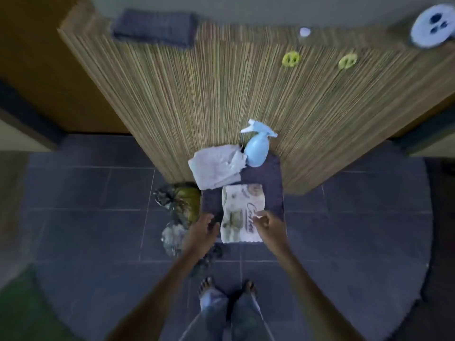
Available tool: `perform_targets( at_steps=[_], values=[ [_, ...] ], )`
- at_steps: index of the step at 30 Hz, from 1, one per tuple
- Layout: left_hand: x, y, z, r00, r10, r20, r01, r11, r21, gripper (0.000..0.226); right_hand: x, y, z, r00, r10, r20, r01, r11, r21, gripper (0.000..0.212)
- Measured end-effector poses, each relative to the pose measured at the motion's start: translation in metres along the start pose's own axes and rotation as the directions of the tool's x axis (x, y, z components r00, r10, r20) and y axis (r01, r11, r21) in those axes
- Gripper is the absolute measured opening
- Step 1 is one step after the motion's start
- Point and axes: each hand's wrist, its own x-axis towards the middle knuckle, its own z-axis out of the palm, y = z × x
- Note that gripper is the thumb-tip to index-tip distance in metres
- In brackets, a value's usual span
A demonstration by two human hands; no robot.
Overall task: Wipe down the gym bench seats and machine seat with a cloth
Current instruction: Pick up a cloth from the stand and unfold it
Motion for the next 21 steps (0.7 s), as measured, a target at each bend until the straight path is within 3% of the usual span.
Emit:
perform_targets(
  at_steps=[4,8,10,13,16,18,21],
  values=[
    [0.026,-0.002,0.029,0.997,0.009,0.077,-0.017,0.994,0.108,0.063,0.034,0.013,0.009,0.996,0.065,-0.053,-0.070,0.991,-0.113,0.047],
    [0.038,0.011,0.056,1.000,-0.013,0.006,0.012,0.996,0.083,0.070,0.056,0.026,0.021,0.995,0.083,0.051,-0.068,0.967,-0.246,0.059],
    [0.047,0.019,0.064,0.997,-0.073,-0.034,0.070,0.994,-0.079,0.070,0.062,0.026,0.025,0.993,0.104,0.050,-0.094,0.980,-0.176,0.061],
    [0.058,0.030,0.069,0.979,-0.199,-0.050,0.181,0.951,-0.251,0.063,0.073,0.032,0.032,0.982,0.183,0.045,-0.185,0.981,0.060,0.058],
    [0.065,0.035,0.067,0.973,-0.231,-0.021,0.217,0.936,-0.277,0.051,0.076,0.031,0.031,0.967,0.248,0.053,-0.254,0.954,0.158,0.049],
    [0.063,0.038,0.064,0.975,-0.220,-0.003,0.211,0.936,-0.282,0.043,0.076,0.031,0.026,0.969,0.235,0.078,-0.244,0.959,0.142,0.047],
    [0.057,0.044,0.061,0.984,-0.176,-0.026,0.156,0.925,-0.345,0.040,0.069,0.022,0.017,0.980,0.182,0.084,-0.196,0.957,0.211,0.026]
  ],
)
